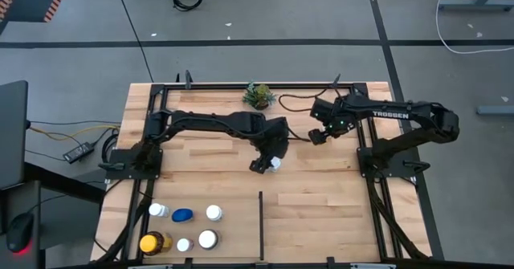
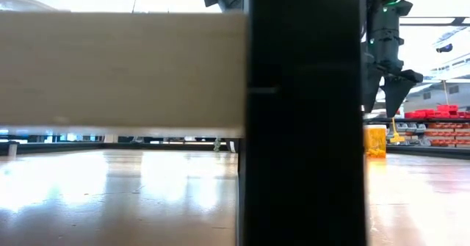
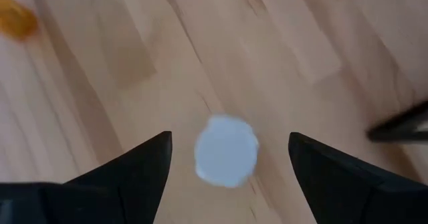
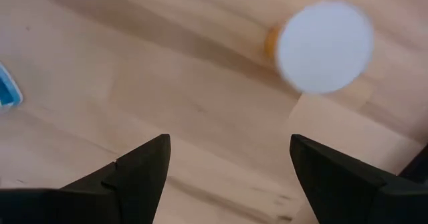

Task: Pick and place medicine bottles onto shelf by color
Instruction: Put the white and blue medicine bottle on the shelf

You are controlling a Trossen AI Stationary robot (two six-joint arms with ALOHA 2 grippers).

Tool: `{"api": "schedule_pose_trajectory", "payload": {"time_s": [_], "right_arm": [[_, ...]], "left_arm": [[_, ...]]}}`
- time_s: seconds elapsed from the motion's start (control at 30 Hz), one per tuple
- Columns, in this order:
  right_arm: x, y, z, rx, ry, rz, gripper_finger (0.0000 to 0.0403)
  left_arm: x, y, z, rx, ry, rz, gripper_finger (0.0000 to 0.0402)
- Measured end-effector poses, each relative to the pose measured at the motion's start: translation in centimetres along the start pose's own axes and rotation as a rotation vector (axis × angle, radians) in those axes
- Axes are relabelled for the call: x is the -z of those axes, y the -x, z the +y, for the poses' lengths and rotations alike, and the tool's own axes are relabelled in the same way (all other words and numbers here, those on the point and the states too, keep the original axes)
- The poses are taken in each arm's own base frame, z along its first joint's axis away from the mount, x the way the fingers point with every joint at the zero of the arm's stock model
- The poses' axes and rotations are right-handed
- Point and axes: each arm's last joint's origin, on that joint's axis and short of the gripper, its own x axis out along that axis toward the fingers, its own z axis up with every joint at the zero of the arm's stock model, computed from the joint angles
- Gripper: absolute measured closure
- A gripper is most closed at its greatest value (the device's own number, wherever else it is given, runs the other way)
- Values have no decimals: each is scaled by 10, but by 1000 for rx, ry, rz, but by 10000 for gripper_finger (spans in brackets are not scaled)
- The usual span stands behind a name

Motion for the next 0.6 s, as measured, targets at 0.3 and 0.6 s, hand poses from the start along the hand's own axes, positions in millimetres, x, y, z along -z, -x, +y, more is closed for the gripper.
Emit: {"api": "schedule_pose_trajectory", "payload": {"time_s": [0.3,0.6], "right_arm": [[21,-1,18,17,-7,-2,89],[38,-2,28,29,3,1,89]], "left_arm": [[5,-21,-4,11,-55,63,94],[11,-42,-5,18,-61,110,92]]}}
